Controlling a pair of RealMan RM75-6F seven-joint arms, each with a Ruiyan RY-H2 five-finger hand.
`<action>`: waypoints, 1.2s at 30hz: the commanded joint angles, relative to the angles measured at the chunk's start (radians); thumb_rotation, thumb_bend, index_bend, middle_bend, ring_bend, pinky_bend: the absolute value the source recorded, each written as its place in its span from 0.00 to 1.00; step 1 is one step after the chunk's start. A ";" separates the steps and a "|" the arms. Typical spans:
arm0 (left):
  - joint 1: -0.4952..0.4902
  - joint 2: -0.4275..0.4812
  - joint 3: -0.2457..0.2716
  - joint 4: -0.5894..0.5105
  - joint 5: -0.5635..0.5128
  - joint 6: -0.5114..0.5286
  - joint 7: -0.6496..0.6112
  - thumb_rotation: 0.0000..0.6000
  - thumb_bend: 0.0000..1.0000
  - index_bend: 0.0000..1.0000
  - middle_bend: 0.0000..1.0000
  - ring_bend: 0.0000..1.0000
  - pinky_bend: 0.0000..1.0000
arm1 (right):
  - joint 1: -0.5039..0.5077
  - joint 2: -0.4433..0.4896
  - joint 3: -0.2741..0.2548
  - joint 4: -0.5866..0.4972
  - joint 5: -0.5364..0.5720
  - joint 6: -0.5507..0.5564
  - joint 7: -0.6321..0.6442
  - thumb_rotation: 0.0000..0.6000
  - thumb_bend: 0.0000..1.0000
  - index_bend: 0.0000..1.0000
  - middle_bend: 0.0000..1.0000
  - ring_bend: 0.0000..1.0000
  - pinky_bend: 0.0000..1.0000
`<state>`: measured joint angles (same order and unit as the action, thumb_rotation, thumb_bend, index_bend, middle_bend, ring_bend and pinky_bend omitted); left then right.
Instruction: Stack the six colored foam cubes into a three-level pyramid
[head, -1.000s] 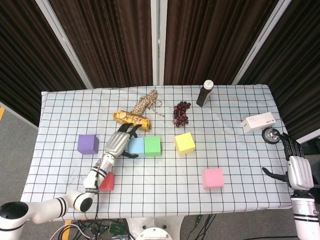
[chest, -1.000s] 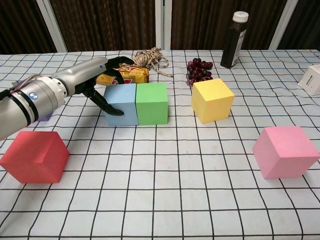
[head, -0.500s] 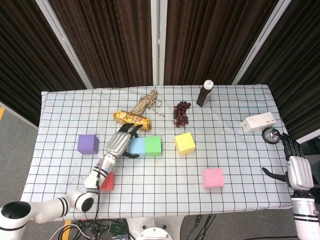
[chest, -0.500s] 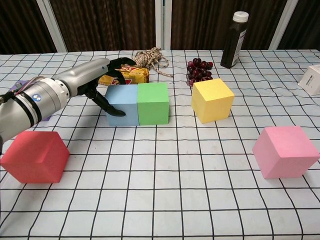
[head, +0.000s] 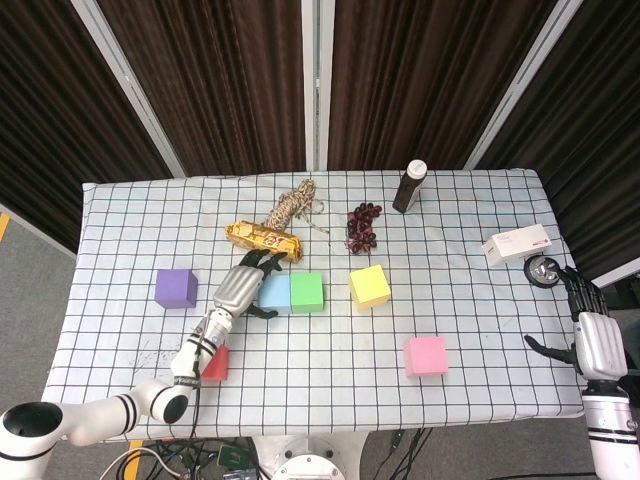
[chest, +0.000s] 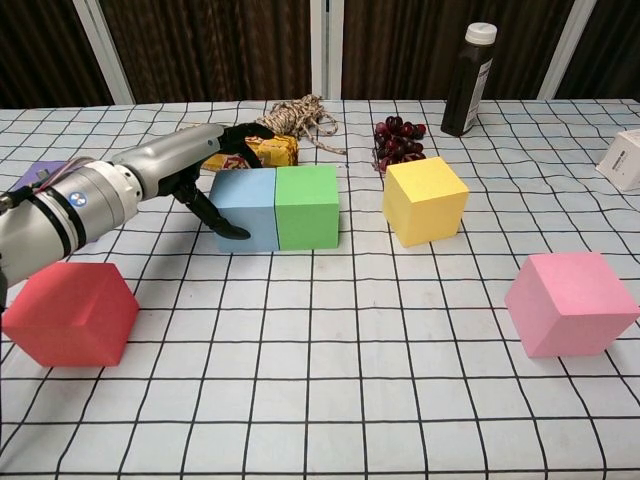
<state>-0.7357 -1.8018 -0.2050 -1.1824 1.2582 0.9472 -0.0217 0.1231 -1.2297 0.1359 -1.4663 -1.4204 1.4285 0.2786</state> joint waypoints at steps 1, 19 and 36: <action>0.001 0.001 -0.001 -0.002 -0.001 0.001 -0.001 1.00 0.02 0.06 0.17 0.03 0.00 | 0.000 0.000 0.000 0.000 -0.001 0.001 0.000 1.00 0.01 0.00 0.00 0.00 0.00; 0.137 0.301 0.044 -0.409 0.050 0.152 0.002 1.00 0.00 0.04 0.13 0.00 0.00 | 0.008 0.048 0.027 -0.061 -0.010 0.023 0.003 1.00 0.01 0.00 0.00 0.00 0.00; 0.221 0.599 0.079 -0.438 -0.041 0.034 -0.159 1.00 0.00 0.03 0.12 0.00 0.01 | 0.034 0.089 0.031 -0.174 -0.018 -0.004 -0.029 1.00 0.01 0.00 0.00 0.00 0.00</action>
<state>-0.5136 -1.2110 -0.1410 -1.6497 1.2333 1.0135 -0.1611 0.1546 -1.1430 0.1665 -1.6371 -1.4413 1.4285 0.2541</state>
